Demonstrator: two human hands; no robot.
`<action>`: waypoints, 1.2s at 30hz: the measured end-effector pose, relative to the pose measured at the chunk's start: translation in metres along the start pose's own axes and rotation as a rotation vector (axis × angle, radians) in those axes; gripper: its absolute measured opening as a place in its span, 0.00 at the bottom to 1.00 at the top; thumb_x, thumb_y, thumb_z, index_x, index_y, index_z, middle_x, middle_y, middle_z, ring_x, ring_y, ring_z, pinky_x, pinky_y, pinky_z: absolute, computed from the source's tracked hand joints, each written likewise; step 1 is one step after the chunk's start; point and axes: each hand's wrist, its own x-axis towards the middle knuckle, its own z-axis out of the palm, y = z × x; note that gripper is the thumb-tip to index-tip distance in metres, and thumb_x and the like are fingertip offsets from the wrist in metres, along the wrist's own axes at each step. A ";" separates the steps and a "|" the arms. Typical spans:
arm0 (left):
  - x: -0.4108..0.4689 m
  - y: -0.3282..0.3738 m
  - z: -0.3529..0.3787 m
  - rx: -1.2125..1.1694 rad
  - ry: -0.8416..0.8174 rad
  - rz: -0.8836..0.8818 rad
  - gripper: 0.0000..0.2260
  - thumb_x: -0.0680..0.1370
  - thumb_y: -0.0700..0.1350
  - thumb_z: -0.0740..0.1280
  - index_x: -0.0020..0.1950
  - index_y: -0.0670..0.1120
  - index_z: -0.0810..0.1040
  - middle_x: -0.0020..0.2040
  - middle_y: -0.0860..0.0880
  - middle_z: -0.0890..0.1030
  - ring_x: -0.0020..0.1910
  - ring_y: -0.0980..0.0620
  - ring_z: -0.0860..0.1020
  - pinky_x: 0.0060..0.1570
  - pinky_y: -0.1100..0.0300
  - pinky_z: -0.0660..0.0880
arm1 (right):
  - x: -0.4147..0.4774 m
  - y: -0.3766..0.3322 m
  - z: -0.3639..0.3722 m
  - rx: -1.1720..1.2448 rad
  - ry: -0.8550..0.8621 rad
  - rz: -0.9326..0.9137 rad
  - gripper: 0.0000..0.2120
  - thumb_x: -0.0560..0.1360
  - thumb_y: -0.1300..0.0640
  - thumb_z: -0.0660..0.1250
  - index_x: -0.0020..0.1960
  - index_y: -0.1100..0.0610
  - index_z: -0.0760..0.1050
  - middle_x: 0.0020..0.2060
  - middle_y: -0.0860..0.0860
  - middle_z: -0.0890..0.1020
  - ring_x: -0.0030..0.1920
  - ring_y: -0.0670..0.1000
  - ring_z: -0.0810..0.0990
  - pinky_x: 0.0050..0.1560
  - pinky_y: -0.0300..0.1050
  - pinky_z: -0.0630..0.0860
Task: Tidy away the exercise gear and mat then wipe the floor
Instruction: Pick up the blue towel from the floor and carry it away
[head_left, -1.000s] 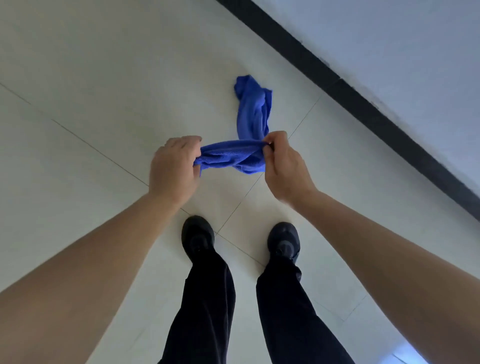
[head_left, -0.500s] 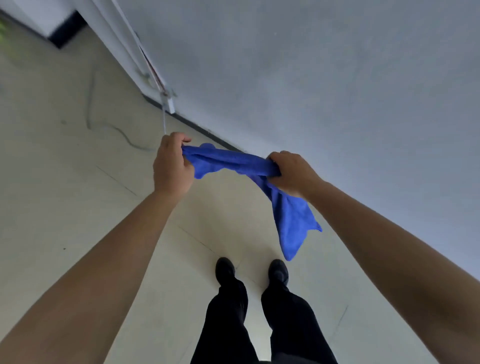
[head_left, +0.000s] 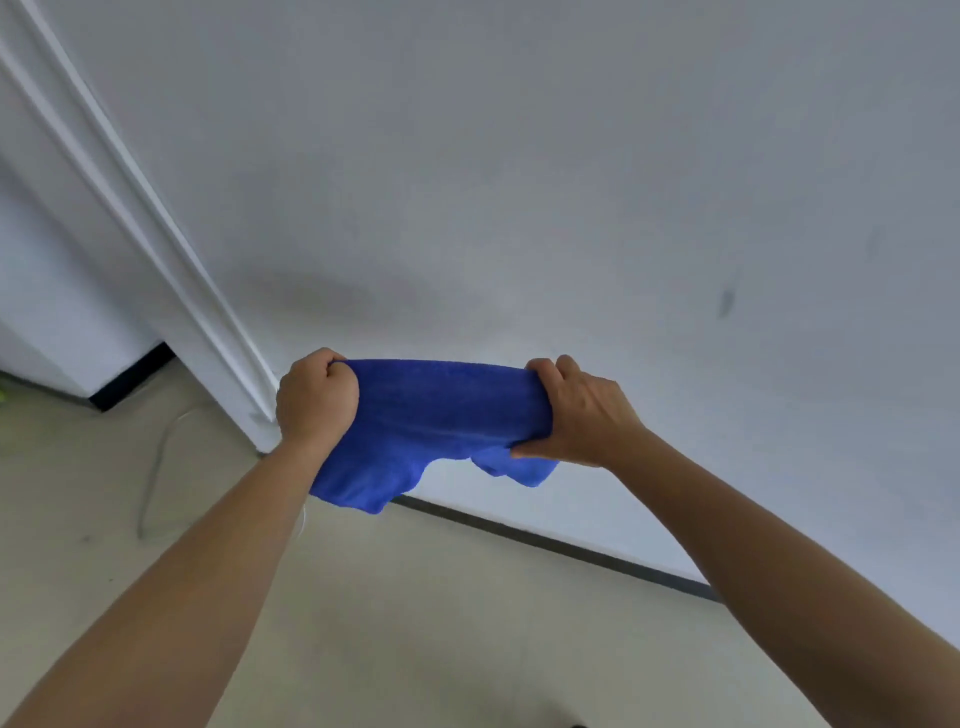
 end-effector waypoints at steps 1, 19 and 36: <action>0.002 0.005 -0.004 -0.025 -0.007 0.025 0.12 0.74 0.37 0.55 0.43 0.43 0.78 0.40 0.48 0.80 0.42 0.43 0.77 0.41 0.51 0.74 | -0.007 -0.004 -0.007 -0.038 0.018 0.033 0.35 0.64 0.35 0.70 0.64 0.48 0.63 0.50 0.46 0.73 0.39 0.53 0.78 0.39 0.46 0.73; -0.187 0.160 0.073 -0.054 -0.536 0.812 0.10 0.80 0.43 0.54 0.46 0.46 0.74 0.40 0.49 0.79 0.39 0.43 0.75 0.40 0.54 0.70 | -0.356 0.005 -0.130 0.423 0.029 0.847 0.11 0.80 0.53 0.59 0.55 0.48 0.79 0.51 0.46 0.81 0.55 0.50 0.79 0.58 0.47 0.75; -0.610 0.391 0.136 -0.095 -0.781 1.255 0.10 0.79 0.44 0.54 0.40 0.46 0.69 0.40 0.47 0.76 0.38 0.46 0.74 0.36 0.55 0.69 | -0.789 0.124 -0.226 0.414 0.654 1.345 0.14 0.82 0.53 0.56 0.48 0.55 0.79 0.47 0.53 0.81 0.48 0.54 0.78 0.44 0.47 0.74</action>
